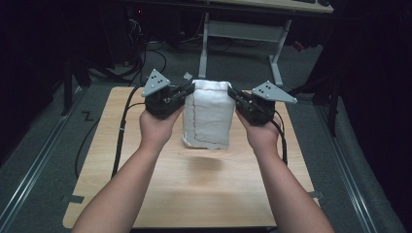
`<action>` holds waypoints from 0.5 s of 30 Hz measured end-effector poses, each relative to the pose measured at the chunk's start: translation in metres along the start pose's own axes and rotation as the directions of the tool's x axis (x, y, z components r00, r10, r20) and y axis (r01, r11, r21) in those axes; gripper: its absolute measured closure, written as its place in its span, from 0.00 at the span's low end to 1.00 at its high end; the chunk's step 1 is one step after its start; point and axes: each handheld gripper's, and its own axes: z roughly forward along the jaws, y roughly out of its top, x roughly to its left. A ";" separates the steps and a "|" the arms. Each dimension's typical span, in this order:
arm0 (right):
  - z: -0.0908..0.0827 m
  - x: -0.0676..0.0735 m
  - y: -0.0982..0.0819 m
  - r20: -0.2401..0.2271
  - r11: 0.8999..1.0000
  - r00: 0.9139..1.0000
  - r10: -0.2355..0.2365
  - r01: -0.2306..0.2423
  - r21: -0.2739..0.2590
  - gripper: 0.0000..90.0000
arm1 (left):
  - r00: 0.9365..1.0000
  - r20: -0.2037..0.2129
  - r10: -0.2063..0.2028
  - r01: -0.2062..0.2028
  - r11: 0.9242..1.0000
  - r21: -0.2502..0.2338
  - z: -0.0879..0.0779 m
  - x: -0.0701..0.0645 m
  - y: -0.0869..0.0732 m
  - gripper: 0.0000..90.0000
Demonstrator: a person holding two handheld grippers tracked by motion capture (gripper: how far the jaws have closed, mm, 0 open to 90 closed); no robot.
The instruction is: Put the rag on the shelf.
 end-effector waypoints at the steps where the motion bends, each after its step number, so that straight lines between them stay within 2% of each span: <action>1: 0.003 -0.003 0.001 -0.004 1.000 1.000 0.016 -0.016 0.005 0.95 | 1.000 -0.005 0.009 -0.009 1.000 0.003 0.003 0.002 0.001 0.91; 2: 0.006 -0.006 0.001 -0.006 0.999 0.999 0.032 -0.032 0.009 0.95 | 1.000 -0.005 0.009 -0.009 1.000 0.003 0.003 0.002 0.001 0.91; 5: 0.012 -0.010 0.003 0.002 0.999 0.999 0.039 -0.039 0.017 0.95 | 1.000 -0.018 0.014 -0.014 1.000 0.009 0.013 0.008 0.002 0.92; 8: 0.019 -0.016 0.007 0.003 0.999 0.999 0.035 -0.036 0.012 0.95 | 1.000 -0.028 -0.007 0.007 1.000 0.023 0.024 0.017 0.003 0.91; 9: 0.025 -0.019 0.007 0.004 1.000 1.000 0.028 -0.028 0.003 0.95 | 0.999 -0.037 -0.026 0.027 0.999 0.032 0.032 0.022 0.003 0.92; 15: 0.041 -0.031 0.005 -0.012 0.998 0.998 0.068 -0.068 0.011 0.95 | 0.998 -0.058 -0.038 0.041 0.998 0.042 0.043 0.034 0.007 0.91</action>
